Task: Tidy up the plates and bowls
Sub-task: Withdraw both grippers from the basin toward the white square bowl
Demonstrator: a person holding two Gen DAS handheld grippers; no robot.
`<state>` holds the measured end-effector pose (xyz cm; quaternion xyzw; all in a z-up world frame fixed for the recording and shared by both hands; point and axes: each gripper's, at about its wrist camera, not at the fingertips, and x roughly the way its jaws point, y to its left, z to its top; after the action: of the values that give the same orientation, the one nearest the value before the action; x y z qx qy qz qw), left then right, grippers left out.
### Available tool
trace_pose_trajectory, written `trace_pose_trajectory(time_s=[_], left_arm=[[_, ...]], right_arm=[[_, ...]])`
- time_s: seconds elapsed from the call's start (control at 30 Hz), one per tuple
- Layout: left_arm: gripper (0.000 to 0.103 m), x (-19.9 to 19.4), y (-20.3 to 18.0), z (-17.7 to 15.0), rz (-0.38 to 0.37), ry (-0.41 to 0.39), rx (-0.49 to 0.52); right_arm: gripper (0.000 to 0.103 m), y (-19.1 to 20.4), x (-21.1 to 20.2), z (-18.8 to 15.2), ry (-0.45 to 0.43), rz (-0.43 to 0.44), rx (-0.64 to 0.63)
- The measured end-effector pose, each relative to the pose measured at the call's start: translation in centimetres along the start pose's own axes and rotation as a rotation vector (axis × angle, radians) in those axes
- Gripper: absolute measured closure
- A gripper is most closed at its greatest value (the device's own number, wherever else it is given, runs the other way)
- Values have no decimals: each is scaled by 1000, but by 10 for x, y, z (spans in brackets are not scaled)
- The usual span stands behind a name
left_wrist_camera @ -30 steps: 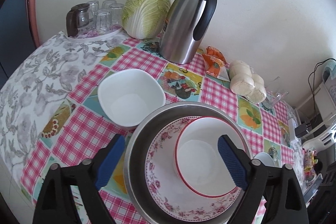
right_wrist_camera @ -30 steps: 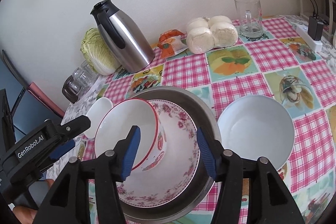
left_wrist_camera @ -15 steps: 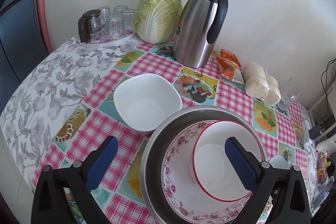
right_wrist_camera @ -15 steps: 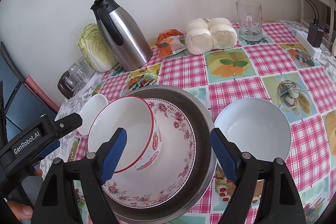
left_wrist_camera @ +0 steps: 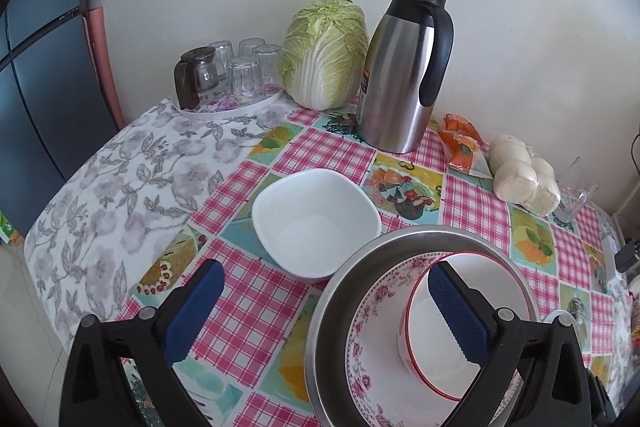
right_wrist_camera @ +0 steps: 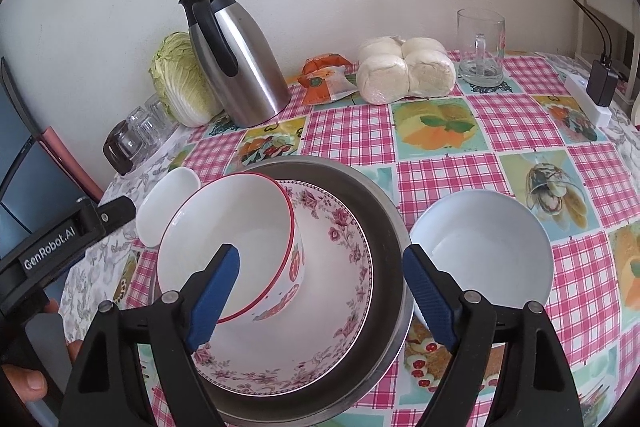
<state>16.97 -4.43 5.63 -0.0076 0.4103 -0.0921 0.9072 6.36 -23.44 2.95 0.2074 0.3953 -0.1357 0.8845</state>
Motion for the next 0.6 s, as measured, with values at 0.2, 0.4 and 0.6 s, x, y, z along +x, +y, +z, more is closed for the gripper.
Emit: trace_pose_trajectory(time_s=[0.2,0.4,0.6], left_arm=[[0,-1,12,6,1,-54,-18],[0,2,27,11,16,-80,-37],[0,8,36,17,19,-92,-42]], right_arm=[[19,3,-2,-2,-30,-2,-7],[18,6,-4,-4,-61,-31,-32],[18,3,-6,-3,-52,-35,-11]])
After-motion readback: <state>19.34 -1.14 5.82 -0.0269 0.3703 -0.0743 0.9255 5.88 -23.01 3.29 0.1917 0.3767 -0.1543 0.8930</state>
